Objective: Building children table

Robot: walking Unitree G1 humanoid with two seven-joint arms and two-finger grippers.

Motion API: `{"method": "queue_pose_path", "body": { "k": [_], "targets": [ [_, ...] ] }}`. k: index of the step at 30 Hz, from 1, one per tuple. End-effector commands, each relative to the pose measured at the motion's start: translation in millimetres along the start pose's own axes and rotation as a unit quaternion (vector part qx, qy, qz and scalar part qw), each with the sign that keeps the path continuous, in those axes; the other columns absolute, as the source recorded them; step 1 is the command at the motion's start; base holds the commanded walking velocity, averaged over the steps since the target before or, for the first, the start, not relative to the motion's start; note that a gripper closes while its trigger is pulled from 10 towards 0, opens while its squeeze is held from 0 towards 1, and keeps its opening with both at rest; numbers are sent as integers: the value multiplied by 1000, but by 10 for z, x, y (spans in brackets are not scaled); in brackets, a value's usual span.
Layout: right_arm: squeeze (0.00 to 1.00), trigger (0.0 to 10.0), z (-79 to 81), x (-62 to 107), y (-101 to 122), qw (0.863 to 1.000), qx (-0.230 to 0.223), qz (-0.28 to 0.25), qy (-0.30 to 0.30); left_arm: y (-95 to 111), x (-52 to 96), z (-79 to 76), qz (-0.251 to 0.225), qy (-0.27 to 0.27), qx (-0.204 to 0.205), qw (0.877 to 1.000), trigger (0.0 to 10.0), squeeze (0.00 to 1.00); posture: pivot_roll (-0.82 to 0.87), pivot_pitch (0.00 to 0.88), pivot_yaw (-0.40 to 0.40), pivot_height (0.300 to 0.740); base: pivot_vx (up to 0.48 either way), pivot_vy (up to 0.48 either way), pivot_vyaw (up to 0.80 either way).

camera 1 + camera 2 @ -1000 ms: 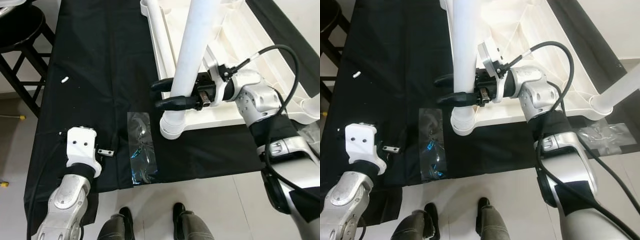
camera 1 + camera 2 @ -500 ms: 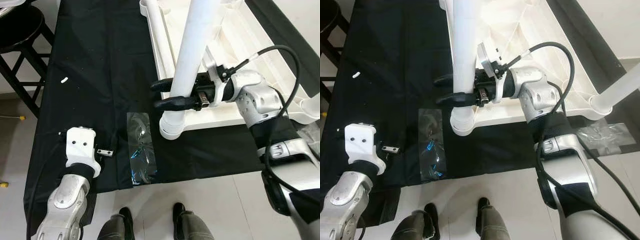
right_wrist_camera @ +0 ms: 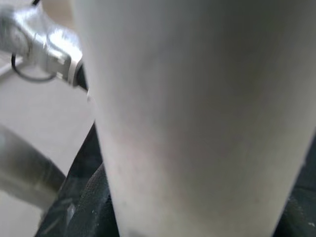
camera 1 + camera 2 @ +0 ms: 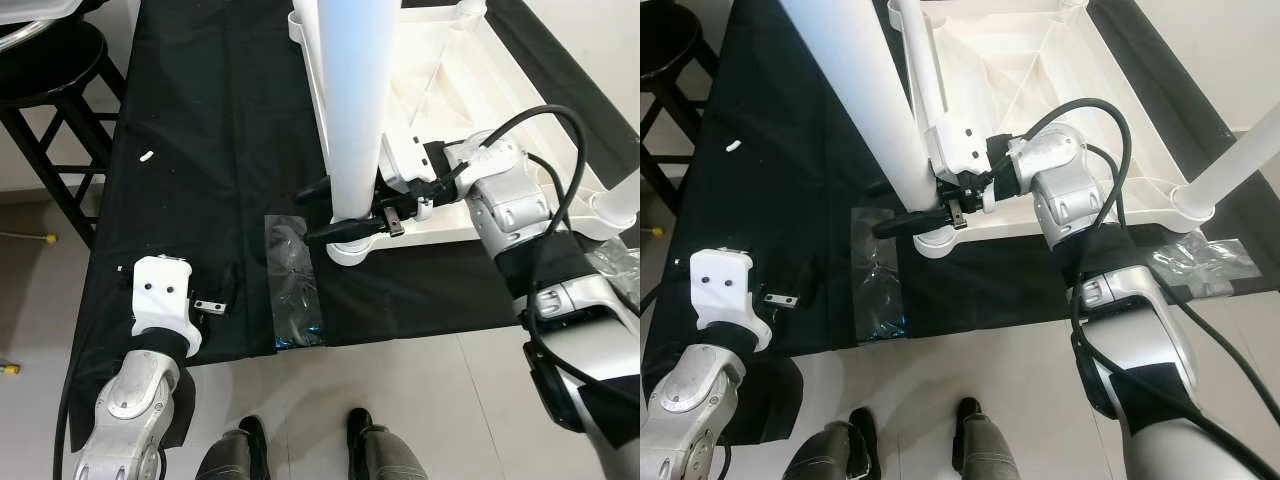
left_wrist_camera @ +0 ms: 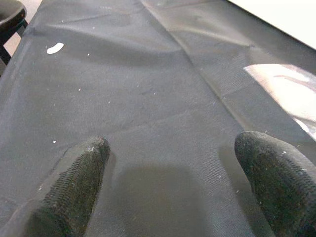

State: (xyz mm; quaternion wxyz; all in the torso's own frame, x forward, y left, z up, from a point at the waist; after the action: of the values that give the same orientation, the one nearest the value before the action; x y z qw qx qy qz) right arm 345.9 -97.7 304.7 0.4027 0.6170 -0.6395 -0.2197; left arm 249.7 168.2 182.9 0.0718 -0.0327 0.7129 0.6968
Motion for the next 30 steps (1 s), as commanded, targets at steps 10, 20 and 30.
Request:
{"method": "queue_pose_path", "body": {
  "k": [10,20,30],
  "targets": [
    [0,10000,134,-5,-312,991,-123,-46,-9,49,78,112,13,15,6,1000,10000,0,28,431,-12,740,0,0,0],
    [0,10000,140,-17,-227,995,-92,-12,37,559,-151,316,-68,26,-13,997,10000,0,45,452,-15,740,0,0,0],
    [0,10000,63,-96,102,988,-112,-47,99,976,-130,304,-119,-2,-11,993,10000,0,75,486,-52,740,0,0,0]
  ]
}}
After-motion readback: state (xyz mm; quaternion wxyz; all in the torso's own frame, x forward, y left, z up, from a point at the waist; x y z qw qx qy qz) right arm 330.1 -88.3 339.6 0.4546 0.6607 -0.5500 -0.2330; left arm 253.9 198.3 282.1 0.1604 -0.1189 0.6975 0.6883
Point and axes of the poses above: a point about 5 cm out from each wrist's last joint towards the gripper, its own x axis pointing back from the gripper into the wrist, its own y axis along the axis of the wrist's last joint, z = x × y, the point moved 1 cm from there along -x, pointing out of the wrist towards the gripper, and after that the axes turned 7 degrees about x, right-handed, at the moved point
